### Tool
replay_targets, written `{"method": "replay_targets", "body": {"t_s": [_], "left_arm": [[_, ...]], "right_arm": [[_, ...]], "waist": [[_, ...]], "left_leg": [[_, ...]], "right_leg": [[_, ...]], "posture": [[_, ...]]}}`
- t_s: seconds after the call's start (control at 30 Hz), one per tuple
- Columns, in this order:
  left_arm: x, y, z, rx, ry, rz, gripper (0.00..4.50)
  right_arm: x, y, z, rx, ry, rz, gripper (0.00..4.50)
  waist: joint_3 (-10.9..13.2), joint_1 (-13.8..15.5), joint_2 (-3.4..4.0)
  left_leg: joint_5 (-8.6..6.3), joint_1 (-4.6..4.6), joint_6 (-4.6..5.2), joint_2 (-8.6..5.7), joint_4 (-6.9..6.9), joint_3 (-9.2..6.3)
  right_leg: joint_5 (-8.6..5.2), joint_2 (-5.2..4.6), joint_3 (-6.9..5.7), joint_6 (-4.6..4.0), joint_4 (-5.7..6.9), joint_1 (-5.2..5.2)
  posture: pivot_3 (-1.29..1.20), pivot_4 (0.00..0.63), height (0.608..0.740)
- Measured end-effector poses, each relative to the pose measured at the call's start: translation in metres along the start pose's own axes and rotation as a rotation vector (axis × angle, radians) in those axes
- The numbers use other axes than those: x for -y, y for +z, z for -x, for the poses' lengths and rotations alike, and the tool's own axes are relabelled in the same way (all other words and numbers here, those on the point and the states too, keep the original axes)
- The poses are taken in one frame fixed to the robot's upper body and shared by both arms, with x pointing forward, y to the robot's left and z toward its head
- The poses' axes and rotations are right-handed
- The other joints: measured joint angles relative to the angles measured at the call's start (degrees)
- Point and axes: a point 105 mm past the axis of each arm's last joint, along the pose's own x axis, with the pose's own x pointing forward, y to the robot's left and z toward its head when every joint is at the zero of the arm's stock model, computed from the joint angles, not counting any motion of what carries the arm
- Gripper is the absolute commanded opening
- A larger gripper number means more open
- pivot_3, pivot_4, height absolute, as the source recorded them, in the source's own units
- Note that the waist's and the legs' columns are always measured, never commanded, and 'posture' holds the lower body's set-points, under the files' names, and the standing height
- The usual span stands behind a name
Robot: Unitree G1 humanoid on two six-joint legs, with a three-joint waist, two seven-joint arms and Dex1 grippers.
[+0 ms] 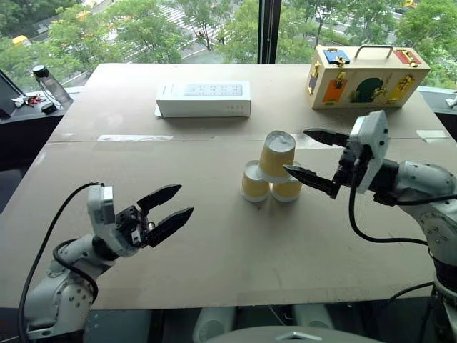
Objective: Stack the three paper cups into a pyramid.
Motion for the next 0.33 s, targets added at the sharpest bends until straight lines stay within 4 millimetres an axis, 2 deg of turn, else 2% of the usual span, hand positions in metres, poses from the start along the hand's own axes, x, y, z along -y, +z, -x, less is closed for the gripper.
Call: {"method": "replay_targets", "body": {"t_s": [0.17, 0.33], "left_arm": [[-0.009, -0.012, 0.003, -0.084, 0.070, -0.012, 4.50], [-0.016, -0.022, 0.016, -0.163, 0.130, -0.015, 4.50]], "right_arm": [[-0.011, -0.022, 0.044, -0.050, -0.083, -0.064, 4.42], [-0.028, -0.058, 0.088, -0.198, -0.160, -0.114, 4.42]], "waist": [[-0.01, 0.24, 0.00], [-0.02, 0.22, 0.00]], "left_leg": [[-0.01, 0.06, 0.00, 0.06, -0.01, 0.02], [-0.01, 0.12, 0.00, 0.06, 0.01, 0.06]], "right_leg": [[-0.12, 0.02, 0.02, -0.21, 0.01, 0.02], [-0.16, 0.02, 0.04, -0.16, 0.02, 0.06]], "posture": [[0.00, 0.150, 0.740], [0.00, 0.150, 0.740]]}}
